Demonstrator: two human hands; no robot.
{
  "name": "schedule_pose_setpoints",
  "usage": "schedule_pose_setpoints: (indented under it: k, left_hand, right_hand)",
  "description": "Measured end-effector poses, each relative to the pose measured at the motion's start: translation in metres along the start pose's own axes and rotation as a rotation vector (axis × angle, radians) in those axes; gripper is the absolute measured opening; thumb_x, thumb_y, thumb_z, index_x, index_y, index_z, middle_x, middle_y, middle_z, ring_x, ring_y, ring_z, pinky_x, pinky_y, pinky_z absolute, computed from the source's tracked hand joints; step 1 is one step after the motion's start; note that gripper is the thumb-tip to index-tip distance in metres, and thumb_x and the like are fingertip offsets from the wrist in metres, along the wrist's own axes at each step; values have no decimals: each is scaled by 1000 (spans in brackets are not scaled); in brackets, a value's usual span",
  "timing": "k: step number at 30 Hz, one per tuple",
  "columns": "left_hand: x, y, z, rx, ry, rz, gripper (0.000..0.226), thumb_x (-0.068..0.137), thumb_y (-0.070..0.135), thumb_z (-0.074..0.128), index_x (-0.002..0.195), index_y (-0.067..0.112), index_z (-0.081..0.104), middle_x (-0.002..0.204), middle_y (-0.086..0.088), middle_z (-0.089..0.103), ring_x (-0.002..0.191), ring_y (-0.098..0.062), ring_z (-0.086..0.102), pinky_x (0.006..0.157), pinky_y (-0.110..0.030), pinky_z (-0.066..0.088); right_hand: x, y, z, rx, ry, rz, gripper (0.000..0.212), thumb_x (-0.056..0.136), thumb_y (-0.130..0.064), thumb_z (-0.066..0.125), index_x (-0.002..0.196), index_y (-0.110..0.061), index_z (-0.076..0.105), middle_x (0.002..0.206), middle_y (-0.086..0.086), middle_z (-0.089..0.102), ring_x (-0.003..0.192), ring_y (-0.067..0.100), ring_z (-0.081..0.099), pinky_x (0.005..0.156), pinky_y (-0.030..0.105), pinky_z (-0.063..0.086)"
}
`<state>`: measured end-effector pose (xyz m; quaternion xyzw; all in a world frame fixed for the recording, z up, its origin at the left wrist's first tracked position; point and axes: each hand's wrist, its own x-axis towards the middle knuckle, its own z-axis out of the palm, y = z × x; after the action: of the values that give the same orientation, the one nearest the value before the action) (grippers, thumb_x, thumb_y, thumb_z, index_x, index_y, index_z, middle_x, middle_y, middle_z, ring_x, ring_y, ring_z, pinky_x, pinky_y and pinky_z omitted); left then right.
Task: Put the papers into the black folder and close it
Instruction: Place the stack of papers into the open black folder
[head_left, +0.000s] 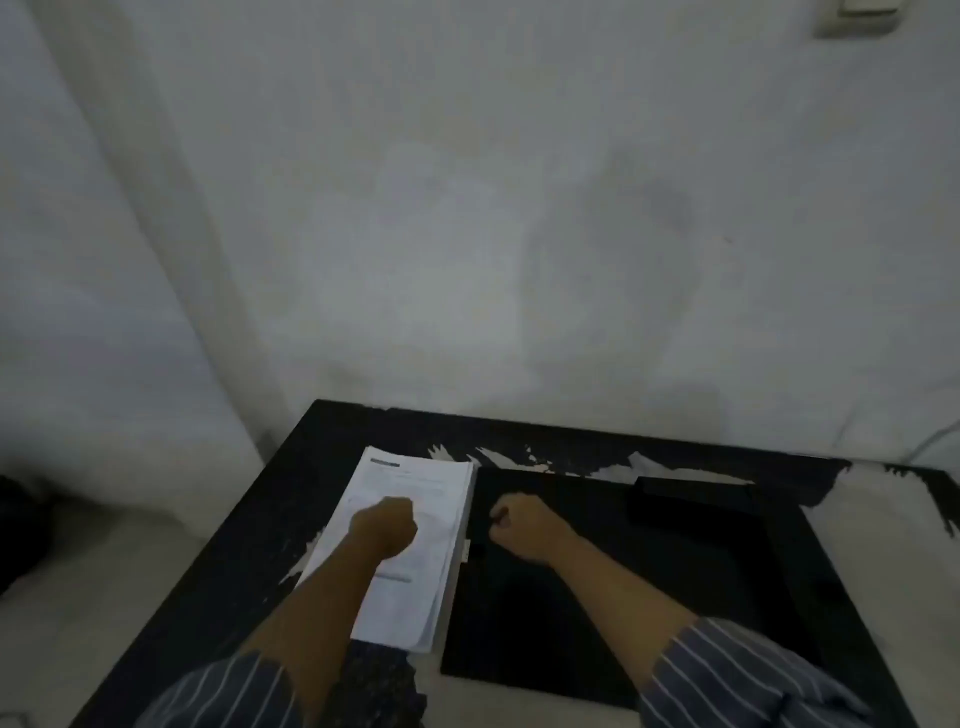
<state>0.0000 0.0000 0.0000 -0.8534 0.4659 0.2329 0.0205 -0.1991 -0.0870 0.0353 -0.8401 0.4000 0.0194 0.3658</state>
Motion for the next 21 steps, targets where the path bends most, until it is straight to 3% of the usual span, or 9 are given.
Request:
schedule_pose_setpoints:
  k: [3,6,9,10,14,17,21]
  left_hand:
    - [-8,-24,25,-58,-81,-79,36,100,19,32,127,0,47,138,-16,48,125,-28,48,112,-38,36]
    - [-14,-43,42,-77,-86,-118,34,99,20,35,123,2,50,135,-14,52,123,-27,50,109,-36,39]
    - [-12,-59,41,-105,-13,-206,32,97,18,38,117,2,57,127,-17,57,115,-30,55,101,-38,46]
    - [-11,-65,41,-115,18,-230,32,96,18,39,117,3,57,127,-17,56,114,-30,56,99,-39,48]
    - [-4,-81,39,-240,87,-377,41,94,22,45,131,5,42,136,-19,43,124,-34,45,108,-48,38]
    - [7,-85,38,-276,78,-520,50,93,26,47,137,5,34,143,-20,37,131,-36,38,111,-51,30]
    - [21,-89,37,-298,54,-604,47,95,26,42,136,4,36,144,-21,37,132,-36,38,112,-51,28]
  right_hand:
    - [2,7,27,5,-150,105,40,89,-23,59,127,-9,54,129,12,58,114,23,58,100,35,49]
    - [7,12,44,76,-174,169,42,88,-22,61,127,-7,54,129,12,57,111,22,58,94,32,50]
    - [13,11,55,185,-194,236,38,89,-20,59,124,-6,54,115,10,59,92,17,56,67,24,51]
    - [16,10,57,224,-205,263,35,89,-20,59,122,-7,54,108,9,58,89,17,55,64,24,50]
    - [28,3,66,413,-288,411,34,88,-22,60,116,-2,59,108,14,61,91,21,59,82,38,55]
    - [37,0,75,486,-337,469,45,85,-31,64,119,-2,58,120,16,60,95,22,59,79,37,55]
    - [48,-2,88,605,-332,536,46,85,-27,60,123,-3,54,122,16,60,95,23,58,72,35,52]
